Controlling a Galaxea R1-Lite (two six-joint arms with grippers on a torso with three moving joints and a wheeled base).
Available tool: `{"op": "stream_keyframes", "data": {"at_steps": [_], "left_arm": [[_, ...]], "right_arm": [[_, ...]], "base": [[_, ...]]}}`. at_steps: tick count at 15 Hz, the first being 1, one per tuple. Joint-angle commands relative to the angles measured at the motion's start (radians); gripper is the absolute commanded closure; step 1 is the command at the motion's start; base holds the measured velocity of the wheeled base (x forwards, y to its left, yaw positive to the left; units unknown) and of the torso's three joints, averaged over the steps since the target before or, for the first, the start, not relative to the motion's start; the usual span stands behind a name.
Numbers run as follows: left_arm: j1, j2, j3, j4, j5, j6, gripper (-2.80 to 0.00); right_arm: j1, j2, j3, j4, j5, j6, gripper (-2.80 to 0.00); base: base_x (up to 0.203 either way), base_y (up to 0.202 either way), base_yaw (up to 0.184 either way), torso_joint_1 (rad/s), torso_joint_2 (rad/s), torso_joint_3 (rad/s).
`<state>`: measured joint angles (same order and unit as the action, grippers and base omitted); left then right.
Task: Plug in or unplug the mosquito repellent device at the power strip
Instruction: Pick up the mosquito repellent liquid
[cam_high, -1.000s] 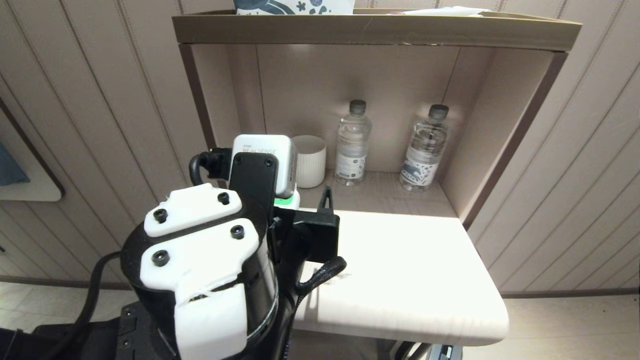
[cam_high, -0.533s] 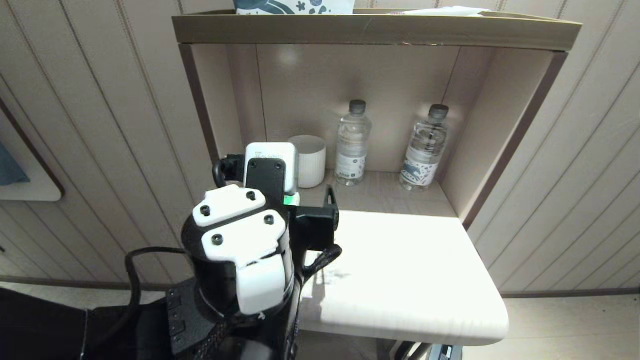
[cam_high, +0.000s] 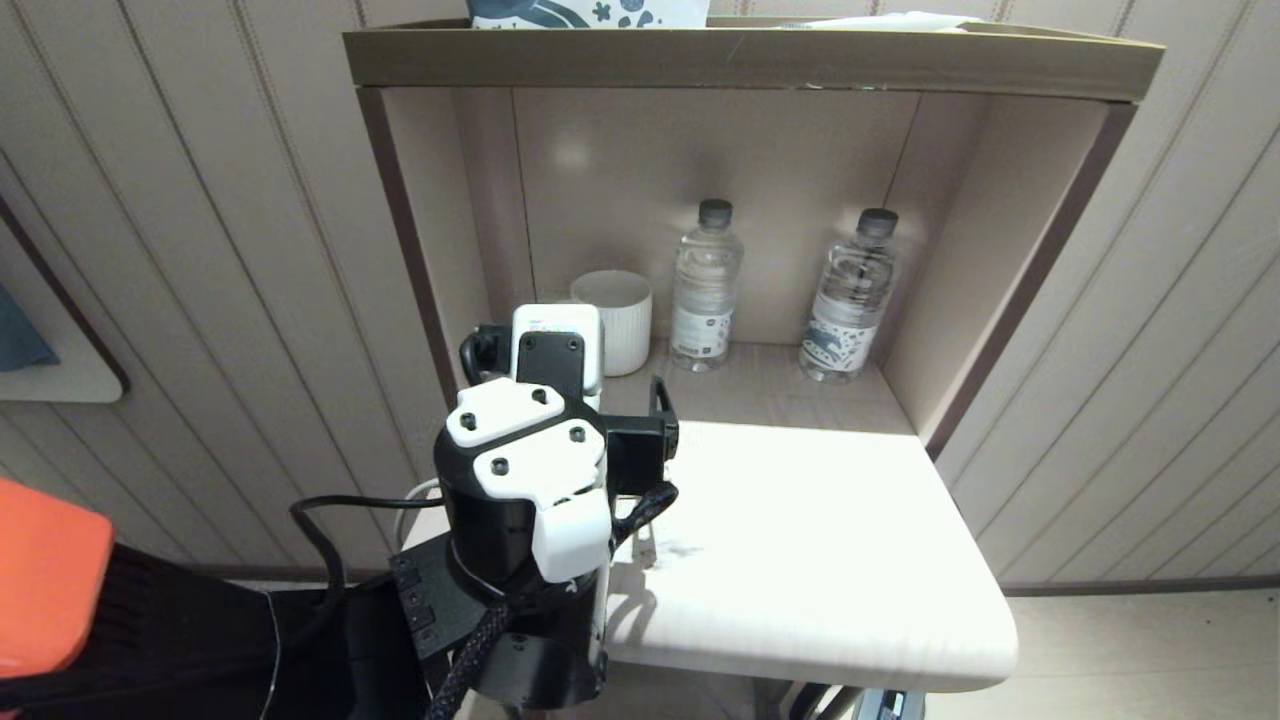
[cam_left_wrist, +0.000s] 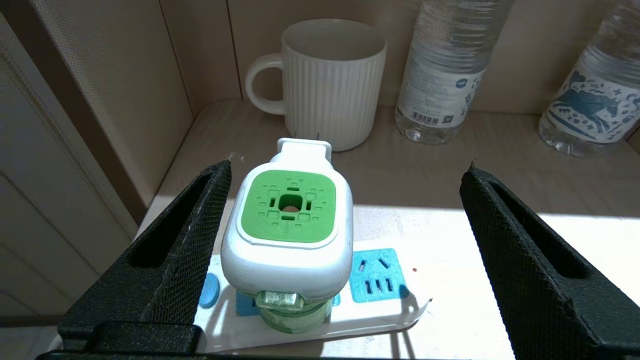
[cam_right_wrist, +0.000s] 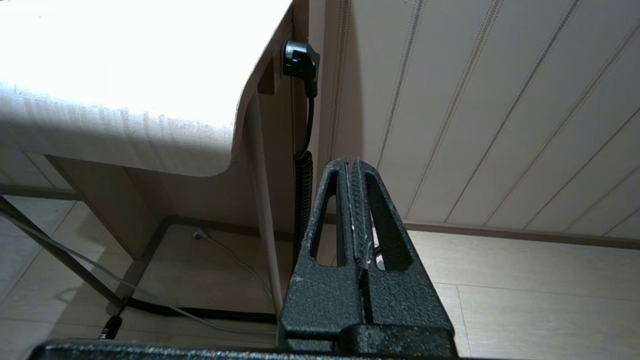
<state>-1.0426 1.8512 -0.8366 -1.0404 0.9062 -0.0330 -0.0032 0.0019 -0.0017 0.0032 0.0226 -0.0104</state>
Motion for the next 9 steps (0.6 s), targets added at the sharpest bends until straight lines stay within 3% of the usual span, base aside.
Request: {"op": "stream_keyframes", "data": {"at_steps": [1, 9], "left_arm": [[0.003, 0.006, -0.002, -0.007, 0.005, -0.001, -2.8], [0.05, 0.045, 0.004, -0.044, 0.017, -0.001, -2.8]], "right_arm": [[0.0, 0.001, 0.0, 0.0, 0.0, 0.0, 0.0], [0.0, 0.001, 0.0, 0.0, 0.0, 0.0, 0.0]], "base": [[0.0, 0.0, 0.0, 0.0, 0.0, 0.0], [0.0, 0.0, 0.0, 0.0, 0.0, 0.0]]}}
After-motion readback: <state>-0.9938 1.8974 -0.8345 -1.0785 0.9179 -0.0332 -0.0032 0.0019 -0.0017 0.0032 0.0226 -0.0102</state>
